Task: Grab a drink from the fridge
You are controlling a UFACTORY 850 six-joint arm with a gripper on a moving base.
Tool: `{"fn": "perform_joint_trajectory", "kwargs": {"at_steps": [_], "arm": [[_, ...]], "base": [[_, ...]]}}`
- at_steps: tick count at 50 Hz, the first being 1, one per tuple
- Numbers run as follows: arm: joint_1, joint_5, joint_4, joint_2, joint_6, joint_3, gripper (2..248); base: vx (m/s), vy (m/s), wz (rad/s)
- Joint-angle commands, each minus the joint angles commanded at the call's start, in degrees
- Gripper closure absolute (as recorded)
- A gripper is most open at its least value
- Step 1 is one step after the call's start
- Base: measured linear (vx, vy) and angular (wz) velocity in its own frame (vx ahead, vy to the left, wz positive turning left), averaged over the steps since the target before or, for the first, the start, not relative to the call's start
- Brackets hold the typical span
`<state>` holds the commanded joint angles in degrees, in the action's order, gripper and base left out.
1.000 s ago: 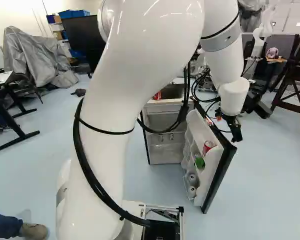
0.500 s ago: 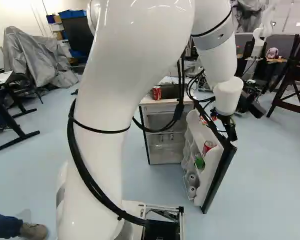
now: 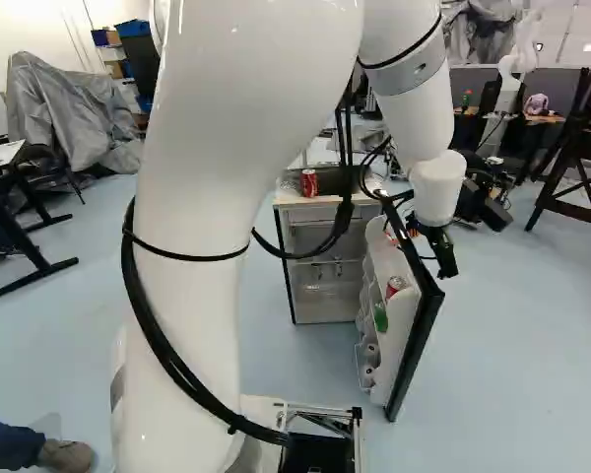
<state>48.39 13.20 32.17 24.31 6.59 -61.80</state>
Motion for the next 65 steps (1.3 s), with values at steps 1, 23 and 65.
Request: {"fn": "perform_joint_trajectory", "kwargs": {"at_steps": [1,23,65], "arm": [[-0.1,-0.1,0.0,-0.1,0.0,0.1,3],[-1.7,-1.7,0.0,-2.0,0.0,2.7,3],[-5.8,-2.7,0.0,-5.8,0.0,7.5,3]], "base": [[0.000,0.000,0.000],[0.000,0.000,0.000],[0.000,0.000,0.000]]}}
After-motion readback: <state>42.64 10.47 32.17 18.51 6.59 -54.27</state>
